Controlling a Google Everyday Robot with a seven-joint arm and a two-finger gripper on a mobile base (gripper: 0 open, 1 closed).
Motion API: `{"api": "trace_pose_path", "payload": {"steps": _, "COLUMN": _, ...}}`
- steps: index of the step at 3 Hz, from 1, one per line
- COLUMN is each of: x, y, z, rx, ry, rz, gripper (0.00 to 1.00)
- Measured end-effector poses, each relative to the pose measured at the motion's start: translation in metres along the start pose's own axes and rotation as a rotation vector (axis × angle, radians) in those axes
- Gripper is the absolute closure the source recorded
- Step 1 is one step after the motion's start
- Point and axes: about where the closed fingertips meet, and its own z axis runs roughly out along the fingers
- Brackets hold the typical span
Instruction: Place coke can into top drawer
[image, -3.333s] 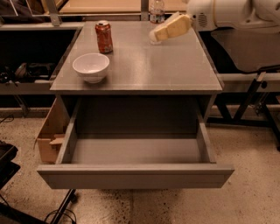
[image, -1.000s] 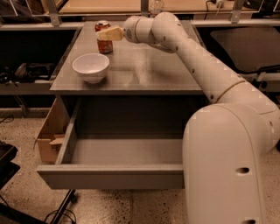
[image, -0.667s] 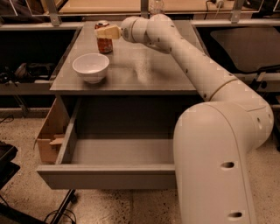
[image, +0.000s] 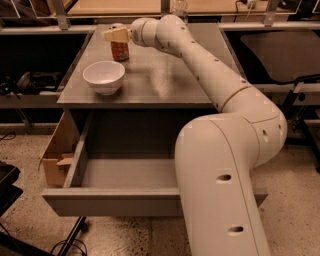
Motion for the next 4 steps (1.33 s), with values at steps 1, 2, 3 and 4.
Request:
{"api": "trace_pose_path", "payload": {"steps": 1, "x": 0.012, "y": 0.008, "z": 0.016, "rx": -0.013, "ry": 0.027, "rz": 0.016, "gripper": 0.18}}
{"api": "trace_pose_path", "payload": {"steps": 2, "x": 0.021, "y": 0.013, "z": 0.024, "rx": -0.014, "ry": 0.042, "rz": 0.032, "gripper": 0.41}}
{"api": "trace_pose_path", "payload": {"steps": 3, "x": 0.022, "y": 0.013, "z": 0.025, "rx": -0.014, "ry": 0.042, "rz": 0.032, "gripper": 0.65}}
{"api": "trace_pose_path", "payload": {"steps": 4, "x": 0.022, "y": 0.013, "z": 0.025, "rx": -0.014, "ry": 0.042, "rz": 0.032, "gripper": 0.87}}
